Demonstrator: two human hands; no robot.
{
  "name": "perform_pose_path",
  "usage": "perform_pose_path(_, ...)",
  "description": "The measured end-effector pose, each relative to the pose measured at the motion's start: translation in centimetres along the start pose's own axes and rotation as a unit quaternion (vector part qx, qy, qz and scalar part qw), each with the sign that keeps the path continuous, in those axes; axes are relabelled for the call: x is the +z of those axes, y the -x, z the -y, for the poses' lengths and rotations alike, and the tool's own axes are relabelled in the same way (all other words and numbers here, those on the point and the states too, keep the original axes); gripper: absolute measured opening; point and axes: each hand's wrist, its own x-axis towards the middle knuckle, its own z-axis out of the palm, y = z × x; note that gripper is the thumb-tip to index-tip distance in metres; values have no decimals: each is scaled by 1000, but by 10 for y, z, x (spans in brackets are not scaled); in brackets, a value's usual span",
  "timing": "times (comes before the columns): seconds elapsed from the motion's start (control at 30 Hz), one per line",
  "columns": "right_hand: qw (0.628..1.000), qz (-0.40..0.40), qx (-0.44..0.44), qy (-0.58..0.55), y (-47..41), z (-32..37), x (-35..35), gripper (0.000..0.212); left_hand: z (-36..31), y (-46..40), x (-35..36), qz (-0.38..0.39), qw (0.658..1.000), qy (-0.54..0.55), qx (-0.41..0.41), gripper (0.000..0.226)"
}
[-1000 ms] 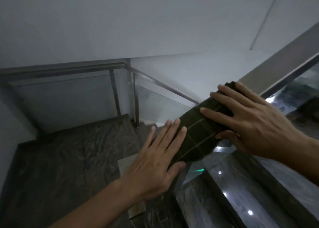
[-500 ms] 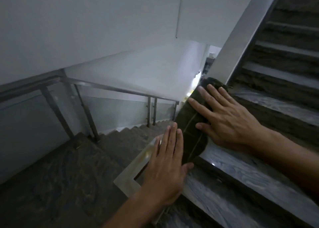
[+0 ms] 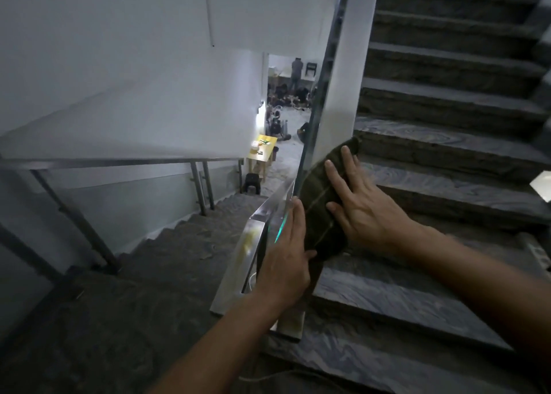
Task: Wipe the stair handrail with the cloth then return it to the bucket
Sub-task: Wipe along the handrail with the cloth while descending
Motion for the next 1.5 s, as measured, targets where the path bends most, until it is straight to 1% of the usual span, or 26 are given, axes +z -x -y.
perform_pose_path(0.1, 999, -33, 7, -7, 3, 9, 14, 75, 13, -3, -8, 6, 1000, 27, 13, 87)
perform_pose_path(0.3, 996, -84, 41, -15, 5, 21, 31, 73, 41, -10, -5, 19, 994, 73, 82, 87)
perform_pose_path(0.43, 993, -99, 60, 4, 10, 24, 37, 75, 58, -13, 1, 32, 988, 66, 136, 85)
perform_pose_path(0.6, 987, -124, 101, 5, 22, 39, 51, 82, 76, -13, 9, 95, 974, 122, 163, 82)
perform_pose_path(0.7, 978, -161, 121, 54, 30, 48, 65, 84, 95, -14, 18, 90, 961, 143, 217, 78)
perform_pose_path(0.8, 965, -197, 139, 99, 37, 58, 81, 81, 117, -13, 26, 88, 942, 147, 287, 73)
perform_pose_path(0.9, 949, -228, 179, 120, 45, 73, 100, 78, 139, -5, 31, 80, 924, 131, 349, 67)
perform_pose_path(0.93, 944, -240, 193, 116, 47, 78, 107, 79, 144, -1, 30, 82, 920, 130, 360, 70)
perform_pose_path(1.03, 925, -282, 239, 88, 43, 97, 128, 83, 155, 9, 23, 109, 916, 115, 369, 93)
perform_pose_path(1.1, 907, -304, 282, 71, 37, 111, 142, 88, 160, 11, 17, 122, 915, 95, 374, 97)
perform_pose_path(1.2, 881, -334, 336, 28, 25, 130, 161, 88, 168, 6, 7, 146, 914, 74, 371, 95)
perform_pose_path(1.33, 868, -358, 342, -49, 13, 152, 189, 93, 189, 6, -4, 204, 910, 16, 361, 95)
perform_pose_path(1.43, 864, -338, 357, -107, 14, 165, 212, 93, 201, 9, -10, 278, 895, -49, 345, 93)
perform_pose_path(1.5, 871, -311, 363, -118, 17, 171, 225, 89, 203, 14, -12, 324, 883, -76, 332, 88)
